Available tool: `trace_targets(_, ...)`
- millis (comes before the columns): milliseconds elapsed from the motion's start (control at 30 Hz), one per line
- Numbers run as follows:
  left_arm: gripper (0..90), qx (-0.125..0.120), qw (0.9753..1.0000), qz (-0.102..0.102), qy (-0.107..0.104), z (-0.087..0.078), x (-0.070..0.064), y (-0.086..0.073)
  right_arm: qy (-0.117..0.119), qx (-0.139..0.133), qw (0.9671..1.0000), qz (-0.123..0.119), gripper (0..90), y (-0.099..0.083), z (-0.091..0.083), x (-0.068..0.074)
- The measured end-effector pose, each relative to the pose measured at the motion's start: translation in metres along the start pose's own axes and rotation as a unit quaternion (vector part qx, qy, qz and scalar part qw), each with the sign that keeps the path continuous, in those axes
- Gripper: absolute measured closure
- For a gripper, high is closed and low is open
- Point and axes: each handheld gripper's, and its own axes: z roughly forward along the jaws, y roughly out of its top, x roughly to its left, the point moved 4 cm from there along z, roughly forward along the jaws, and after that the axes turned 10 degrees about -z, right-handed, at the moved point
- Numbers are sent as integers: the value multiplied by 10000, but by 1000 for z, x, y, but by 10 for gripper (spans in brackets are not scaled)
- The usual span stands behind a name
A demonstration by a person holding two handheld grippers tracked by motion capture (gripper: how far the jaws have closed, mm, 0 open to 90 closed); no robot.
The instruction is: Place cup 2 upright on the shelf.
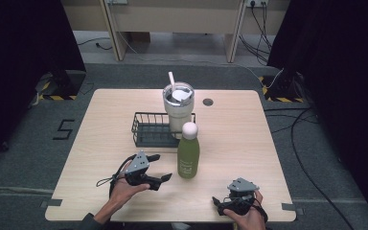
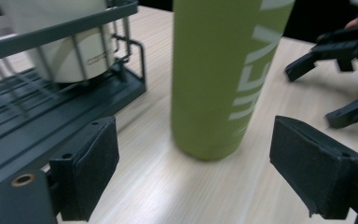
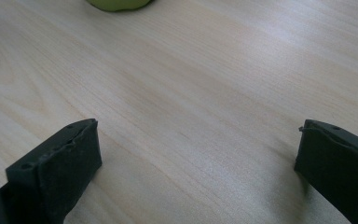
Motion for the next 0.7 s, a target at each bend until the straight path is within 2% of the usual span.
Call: trace_targets(700, 158, 0, 9994, 246, -231, 36, -15, 11, -5, 1, 10000, 4, 3, 0, 0, 0)
